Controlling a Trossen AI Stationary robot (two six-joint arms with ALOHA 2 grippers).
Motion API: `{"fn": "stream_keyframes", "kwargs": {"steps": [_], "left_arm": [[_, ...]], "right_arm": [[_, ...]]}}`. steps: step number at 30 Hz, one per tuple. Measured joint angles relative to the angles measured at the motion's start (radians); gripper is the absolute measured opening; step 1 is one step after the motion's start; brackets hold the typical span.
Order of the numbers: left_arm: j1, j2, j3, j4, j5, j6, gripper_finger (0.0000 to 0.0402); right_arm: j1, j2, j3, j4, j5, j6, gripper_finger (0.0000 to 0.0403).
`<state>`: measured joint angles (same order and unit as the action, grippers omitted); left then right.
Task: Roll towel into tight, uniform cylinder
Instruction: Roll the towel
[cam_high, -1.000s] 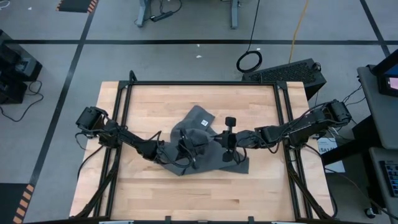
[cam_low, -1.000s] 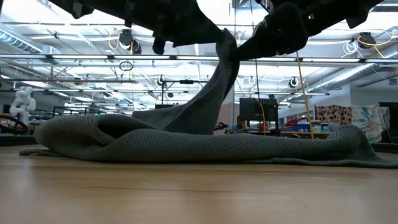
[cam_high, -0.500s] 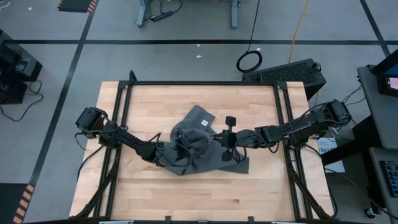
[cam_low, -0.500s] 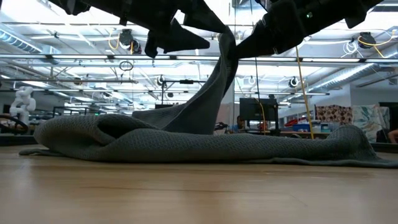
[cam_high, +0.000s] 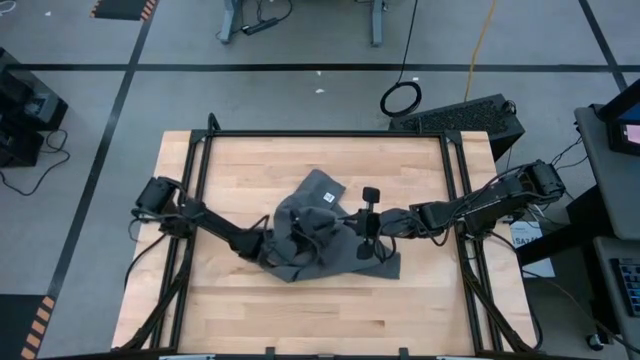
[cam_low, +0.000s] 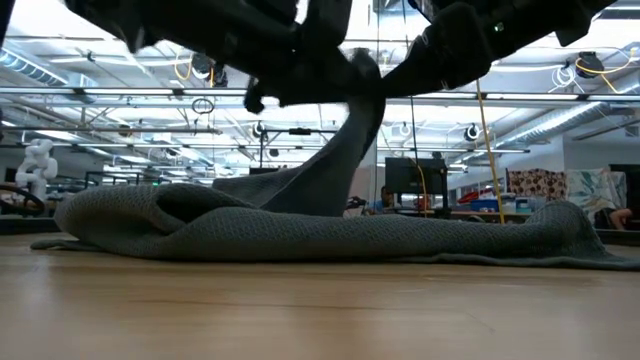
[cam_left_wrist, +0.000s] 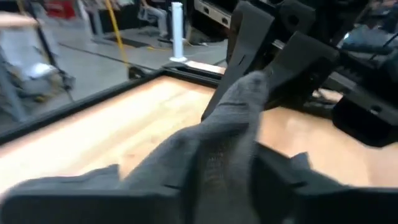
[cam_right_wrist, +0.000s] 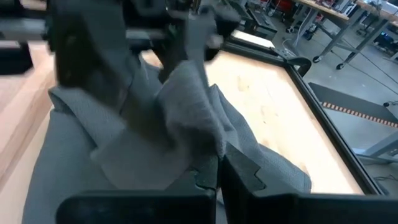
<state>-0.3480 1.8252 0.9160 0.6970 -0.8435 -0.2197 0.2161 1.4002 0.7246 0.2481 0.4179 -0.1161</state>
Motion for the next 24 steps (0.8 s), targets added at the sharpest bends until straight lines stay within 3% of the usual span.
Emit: {"fn": "stream_keyframes", "kwargs": {"steps": [2, 4, 9, 13, 16, 20, 24], "left_arm": [[-0.018, -0.019, -0.001, -0.007, -0.052, 0.045, 0.0042], [-0.039, -0.041, 0.001, -0.002, -0.099, 0.080, 0.0014], [-0.127, -0.145, 0.000, -0.077, -0.246, 0.178, 0.0009], [-0.212, -0.254, 0.000, -0.238, -0.359, 0.170, 0.0005], [-0.278, -0.315, 0.000, -0.339, -0.446, 0.141, 0.0004], [-0.363, -0.349, 0.000, -0.439, -0.564, 0.089, 0.0004], [-0.452, -0.352, 0.000, -0.464, -0.715, 0.069, 0.0003]], "right_arm": [[0.000, 0.000, 0.000, -0.006, -0.001, -0.005, 0.0004], [0.000, 0.000, 0.000, -0.008, -0.002, -0.014, 0.0010], [0.020, -0.016, 0.000, -0.060, -0.028, -0.053, 0.0042], [0.026, -0.063, 0.000, -0.104, -0.109, -0.033, 0.0081], [0.023, -0.073, 0.001, -0.127, -0.095, -0.029, 0.0111], [-0.048, -0.022, 0.002, -0.138, -0.030, 0.001, 0.0138], [-0.153, 0.066, 0.000, -0.173, -0.028, 0.189, 0.0152]]}}
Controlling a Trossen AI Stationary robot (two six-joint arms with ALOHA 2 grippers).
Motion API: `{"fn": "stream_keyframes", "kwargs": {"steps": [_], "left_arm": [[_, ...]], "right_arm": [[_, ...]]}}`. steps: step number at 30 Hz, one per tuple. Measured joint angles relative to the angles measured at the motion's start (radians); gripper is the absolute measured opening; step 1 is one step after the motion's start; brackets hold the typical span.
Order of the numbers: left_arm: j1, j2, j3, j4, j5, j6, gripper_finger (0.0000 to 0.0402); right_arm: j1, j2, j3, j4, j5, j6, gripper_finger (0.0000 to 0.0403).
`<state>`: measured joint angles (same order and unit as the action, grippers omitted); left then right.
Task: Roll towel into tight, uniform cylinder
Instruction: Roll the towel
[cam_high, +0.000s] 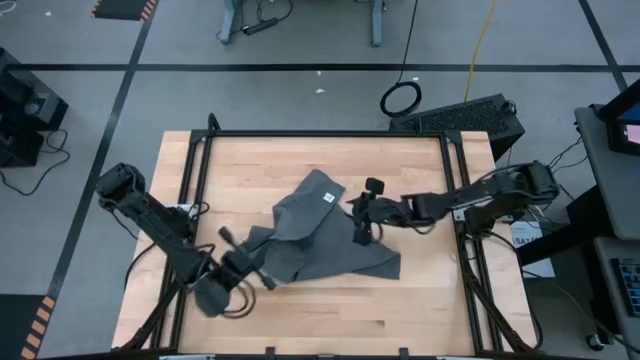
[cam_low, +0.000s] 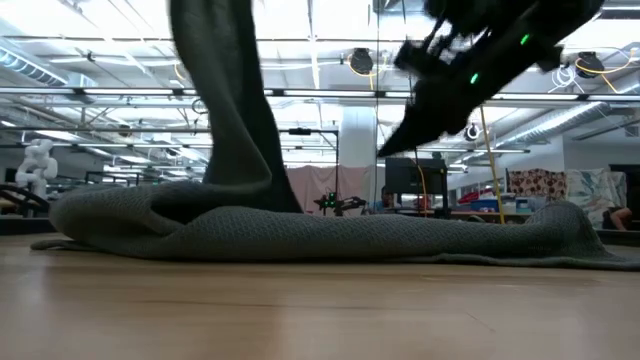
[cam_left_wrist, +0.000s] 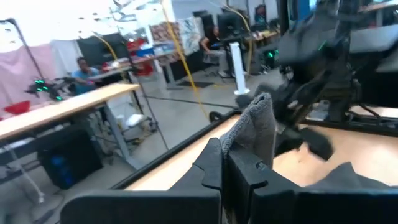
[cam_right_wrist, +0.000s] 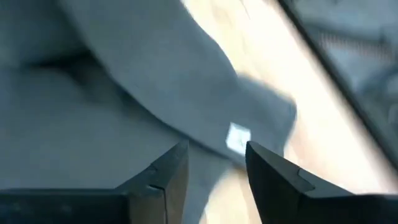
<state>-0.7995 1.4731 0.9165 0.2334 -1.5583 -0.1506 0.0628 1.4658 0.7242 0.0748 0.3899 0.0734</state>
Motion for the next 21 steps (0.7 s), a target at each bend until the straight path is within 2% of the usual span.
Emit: {"fn": "stream_keyframes", "kwargs": {"steps": [4, 8, 12, 16, 21], "left_arm": [[-0.048, 0.000, 0.000, 0.007, -0.011, -0.001, 0.0003], [-0.057, 0.000, 0.000, 0.008, -0.014, 0.000, 0.0003], [-0.057, 0.000, 0.000, 0.008, -0.014, 0.003, 0.0002], [-0.056, 0.000, 0.000, 0.008, -0.014, 0.003, 0.0002], [-0.024, 0.000, 0.000, 0.008, 0.026, 0.003, 0.0002]], "right_arm": [[-0.093, 0.084, 0.000, -0.008, -0.083, 0.072, 0.0159], [-0.141, 0.121, 0.000, 0.034, -0.204, -0.020, 0.0164], [-0.155, 0.149, 0.000, 0.026, -0.171, -0.197, 0.0173], [-0.184, 0.151, 0.039, -0.054, -0.111, -0.286, 0.0183], [-0.232, 0.153, 0.156, -0.194, -0.139, -0.373, 0.0187]]}}
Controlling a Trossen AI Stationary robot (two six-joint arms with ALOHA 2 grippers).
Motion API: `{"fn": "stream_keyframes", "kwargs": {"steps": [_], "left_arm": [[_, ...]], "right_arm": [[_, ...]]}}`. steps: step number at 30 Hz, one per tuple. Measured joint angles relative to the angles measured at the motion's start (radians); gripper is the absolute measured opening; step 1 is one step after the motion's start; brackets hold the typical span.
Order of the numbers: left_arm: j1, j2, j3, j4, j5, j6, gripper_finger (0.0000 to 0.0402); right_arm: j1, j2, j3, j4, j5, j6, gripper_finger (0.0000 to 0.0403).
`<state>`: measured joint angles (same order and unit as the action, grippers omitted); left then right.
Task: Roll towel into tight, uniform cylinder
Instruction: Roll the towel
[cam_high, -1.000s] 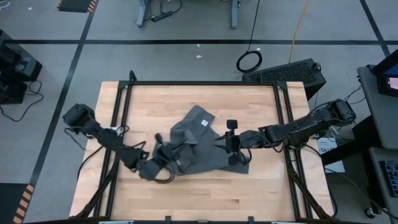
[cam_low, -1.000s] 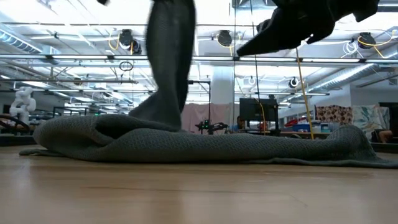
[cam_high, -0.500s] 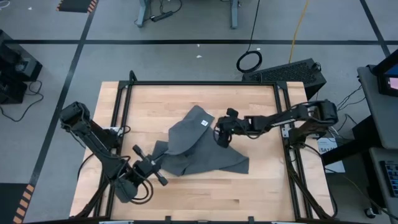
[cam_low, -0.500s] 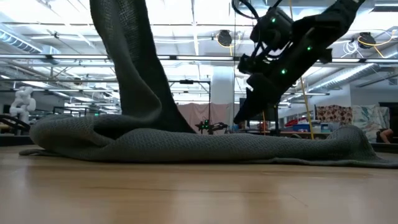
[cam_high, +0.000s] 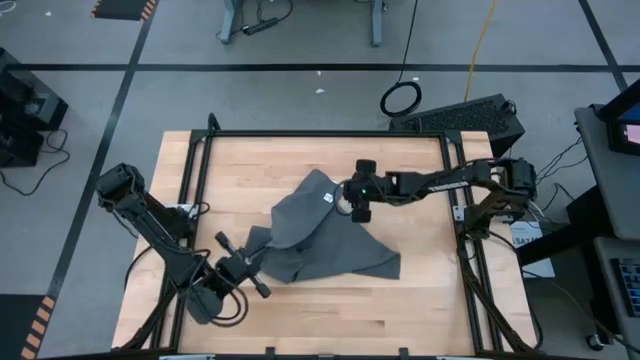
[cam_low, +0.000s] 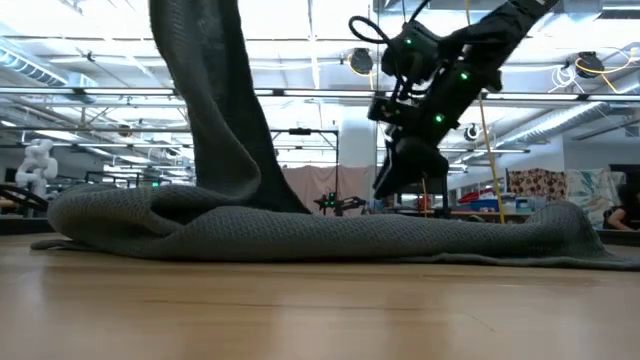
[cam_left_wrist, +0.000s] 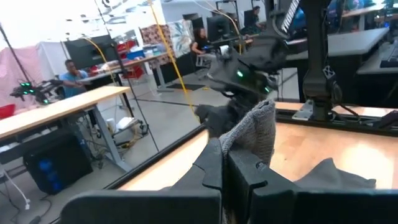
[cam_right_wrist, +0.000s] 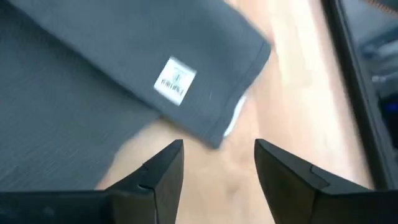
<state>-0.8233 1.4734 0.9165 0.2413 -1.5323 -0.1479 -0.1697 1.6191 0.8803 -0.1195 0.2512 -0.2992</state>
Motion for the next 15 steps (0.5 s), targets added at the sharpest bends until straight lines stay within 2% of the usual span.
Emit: {"fn": "stream_keyframes", "kwargs": {"steps": [5, 9, 12, 15], "left_arm": [[0.083, 0.000, 0.000, 0.001, 0.159, 0.005, 0.0002], [0.132, 0.000, 0.000, 0.023, 0.290, 0.039, 0.0002], [0.143, 0.000, 0.000, 0.094, 0.381, 0.128, 0.0002], [0.140, 0.000, 0.000, 0.154, 0.425, 0.196, 0.0002]], "right_arm": [[-0.067, 0.055, 0.065, -0.039, -0.156, -0.164, 0.0185], [-0.107, 0.143, 0.112, -0.107, -0.171, -0.234, 0.0185], [-0.122, 0.198, 0.159, -0.144, -0.174, -0.266, 0.0185], [-0.126, 0.239, 0.193, -0.175, -0.166, -0.283, 0.0185]]}}
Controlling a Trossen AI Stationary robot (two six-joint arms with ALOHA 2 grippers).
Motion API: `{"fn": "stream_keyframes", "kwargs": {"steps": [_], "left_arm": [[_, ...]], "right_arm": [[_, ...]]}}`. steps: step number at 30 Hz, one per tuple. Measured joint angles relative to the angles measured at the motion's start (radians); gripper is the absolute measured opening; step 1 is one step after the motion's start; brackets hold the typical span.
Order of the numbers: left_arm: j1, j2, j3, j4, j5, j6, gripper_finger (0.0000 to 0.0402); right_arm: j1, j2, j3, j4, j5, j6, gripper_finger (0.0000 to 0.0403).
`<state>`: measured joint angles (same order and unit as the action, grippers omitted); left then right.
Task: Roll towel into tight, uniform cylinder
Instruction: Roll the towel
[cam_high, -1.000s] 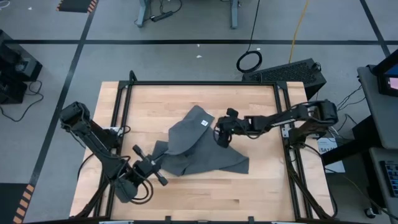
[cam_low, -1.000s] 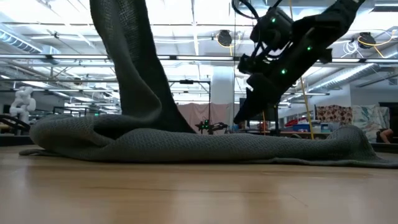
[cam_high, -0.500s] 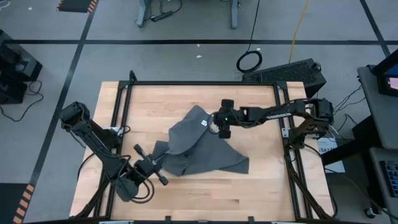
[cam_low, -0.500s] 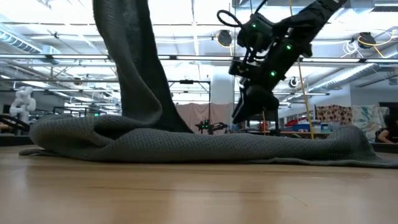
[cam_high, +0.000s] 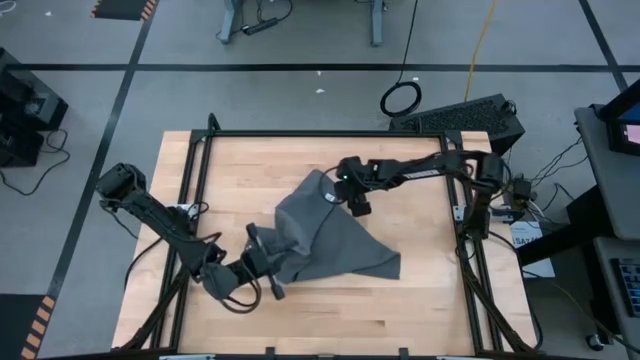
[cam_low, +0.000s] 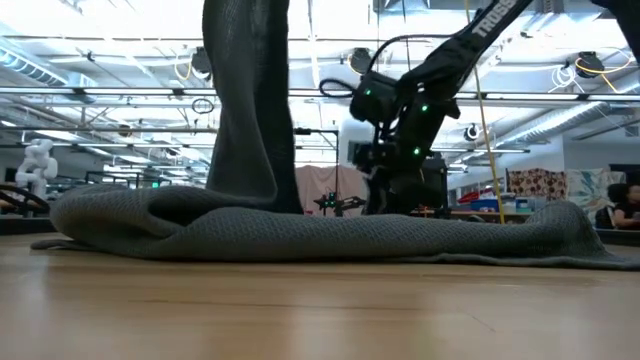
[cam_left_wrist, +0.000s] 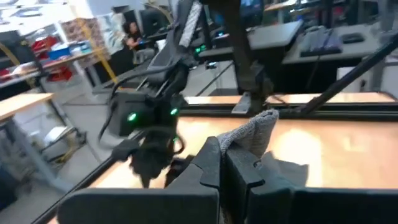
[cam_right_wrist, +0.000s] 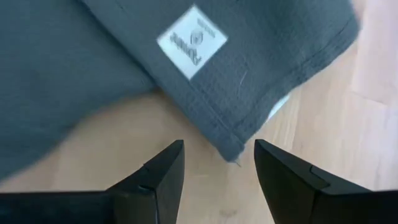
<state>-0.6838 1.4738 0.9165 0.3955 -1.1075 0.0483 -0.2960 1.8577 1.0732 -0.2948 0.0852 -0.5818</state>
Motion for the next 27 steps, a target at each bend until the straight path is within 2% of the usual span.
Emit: {"fn": "stream_keyframes", "kwargs": {"steps": [5, 8, 12, 17, 22, 27], "left_arm": [[0.000, 0.000, 0.000, -0.015, 0.004, 0.011, 0.0002], [0.000, 0.000, 0.000, -0.019, 0.004, 0.011, 0.0002], [0.000, 0.000, 0.000, -0.020, 0.004, 0.011, 0.0002], [0.000, 0.000, 0.000, -0.022, 0.004, 0.011, 0.0002], [0.000, 0.000, 0.000, -0.023, -0.002, 0.013, 0.0002], [0.020, 0.000, 0.000, -0.009, -0.092, 0.107, 0.0002]], "right_arm": [[0.001, 0.016, 0.025, 0.008, 0.047, -0.053, 0.0179], [0.001, 0.028, 0.023, 0.000, 0.043, -0.077, 0.0156], [0.002, 0.051, 0.026, -0.007, 0.040, -0.089, 0.0101], [0.003, 0.057, 0.027, -0.014, 0.038, -0.054, 0.0014], [0.007, -0.012, 0.021, -0.089, 0.061, 0.000, 0.0009], [0.036, -0.190, 0.023, -0.238, 0.197, 0.069, 0.0004]]}}
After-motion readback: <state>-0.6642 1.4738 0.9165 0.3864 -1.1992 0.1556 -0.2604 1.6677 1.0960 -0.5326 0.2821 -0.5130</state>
